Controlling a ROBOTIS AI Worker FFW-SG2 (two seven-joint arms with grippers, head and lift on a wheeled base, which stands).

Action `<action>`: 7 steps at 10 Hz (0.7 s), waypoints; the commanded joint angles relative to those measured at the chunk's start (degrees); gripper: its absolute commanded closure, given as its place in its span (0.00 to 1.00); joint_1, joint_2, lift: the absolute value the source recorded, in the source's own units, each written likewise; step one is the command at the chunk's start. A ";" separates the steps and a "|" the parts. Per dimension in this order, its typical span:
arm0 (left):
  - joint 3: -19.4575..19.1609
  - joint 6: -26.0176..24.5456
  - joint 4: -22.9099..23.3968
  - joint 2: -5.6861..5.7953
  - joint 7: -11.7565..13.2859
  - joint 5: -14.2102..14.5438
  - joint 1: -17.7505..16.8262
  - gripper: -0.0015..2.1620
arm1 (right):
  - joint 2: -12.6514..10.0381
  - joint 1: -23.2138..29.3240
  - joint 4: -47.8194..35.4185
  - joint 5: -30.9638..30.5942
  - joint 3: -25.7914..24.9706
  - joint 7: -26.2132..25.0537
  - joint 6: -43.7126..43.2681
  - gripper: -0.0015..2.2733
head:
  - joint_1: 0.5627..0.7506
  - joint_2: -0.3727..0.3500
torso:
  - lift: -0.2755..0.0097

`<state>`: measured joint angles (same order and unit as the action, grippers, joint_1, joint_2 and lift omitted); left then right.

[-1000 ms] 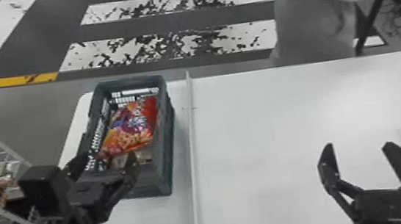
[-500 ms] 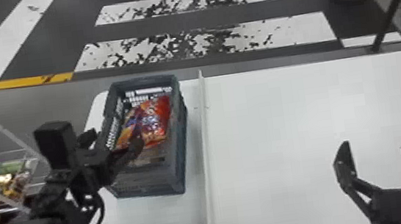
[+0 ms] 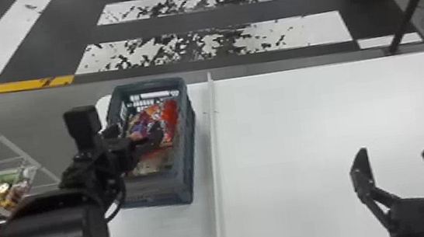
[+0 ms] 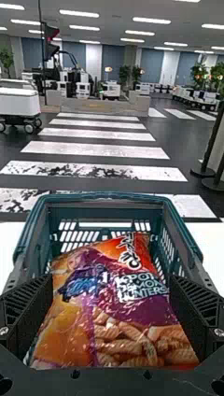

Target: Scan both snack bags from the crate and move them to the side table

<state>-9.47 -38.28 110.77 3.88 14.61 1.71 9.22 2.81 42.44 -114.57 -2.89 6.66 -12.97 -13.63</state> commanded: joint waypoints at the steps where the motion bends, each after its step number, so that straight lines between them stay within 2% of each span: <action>1: 1.73 0.00 -4.34 -0.02 -0.02 -0.57 -3.51 0.03 | 0.00 0.28 -0.39 -0.19 -0.15 0.05 0.41 0.04 | 0.70 0.65 | 0.70; 3: 2.44 -0.88 -10.05 -0.10 -0.02 -1.80 -7.46 0.03 | -0.09 0.54 -0.56 -0.19 -0.51 -0.04 0.41 0.04 | 0.70 0.62 | 0.70; 7: 2.79 -4.57 -13.92 0.07 -0.20 -3.12 -9.83 0.03 | -0.09 0.63 -0.56 -0.19 -0.68 -0.04 0.41 0.04 | 0.70 0.61 | 0.70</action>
<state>-6.68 -42.36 97.31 3.91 14.46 -1.31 -0.36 2.74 43.06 -115.14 -3.08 5.98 -13.01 -13.22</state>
